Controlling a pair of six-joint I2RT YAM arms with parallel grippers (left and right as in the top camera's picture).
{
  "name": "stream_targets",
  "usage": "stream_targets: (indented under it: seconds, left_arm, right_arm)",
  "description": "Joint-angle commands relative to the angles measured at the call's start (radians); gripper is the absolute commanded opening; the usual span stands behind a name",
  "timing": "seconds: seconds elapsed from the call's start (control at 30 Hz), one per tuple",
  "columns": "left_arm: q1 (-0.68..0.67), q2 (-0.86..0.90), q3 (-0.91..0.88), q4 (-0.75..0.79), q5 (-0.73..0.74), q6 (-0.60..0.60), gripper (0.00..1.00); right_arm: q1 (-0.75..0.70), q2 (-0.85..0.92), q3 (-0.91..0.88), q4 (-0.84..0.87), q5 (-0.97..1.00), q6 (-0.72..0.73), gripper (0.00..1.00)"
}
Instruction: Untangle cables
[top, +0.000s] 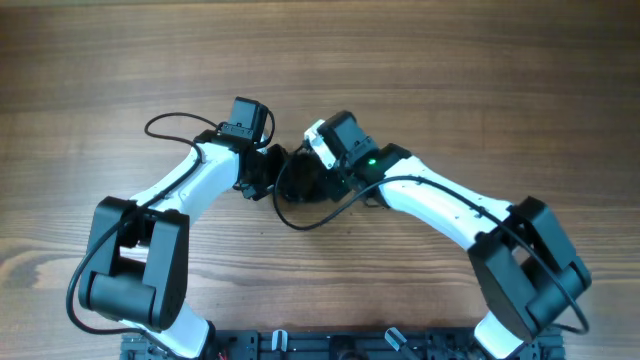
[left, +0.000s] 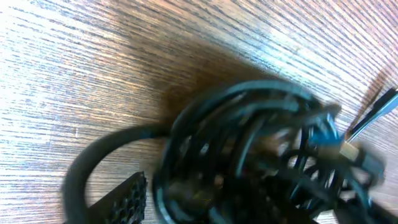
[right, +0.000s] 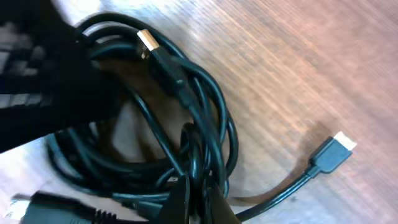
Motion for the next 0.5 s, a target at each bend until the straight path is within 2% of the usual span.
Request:
stream_targets:
  seconds: [0.0,0.17,0.27,0.3,0.4,0.47]
  left_arm:
    - [-0.004,0.010,0.002,0.000,-0.016,-0.002,0.54]
    - [-0.004,0.010,0.002,0.000,-0.016,-0.002,0.54]
    - [-0.004,0.010,0.002,0.000,-0.016,-0.002,0.53]
    - [-0.004,0.010,0.002,0.000,-0.016,-0.002,0.51]
    - [-0.004,0.010,0.002,0.000,-0.016,-0.002,0.32]
    - [-0.004,0.010,0.002,0.000,-0.016,-0.002,0.24]
  right_arm:
    - [-0.058,-0.109,0.028,-0.008,-0.277,0.167,0.04]
    - [-0.179,-0.111,0.016,-0.005,-0.665,0.385,0.04]
    - [-0.184,-0.093,0.016,0.031,-0.836,0.448,0.04]
    - [-0.184,-0.093,0.016,0.053,-0.879,0.470,0.04]
    - [-0.184,-0.093,0.016,0.176,-1.001,0.574,0.04]
    - [-0.185,-0.093,0.016,0.288,-1.044,0.710,0.04]
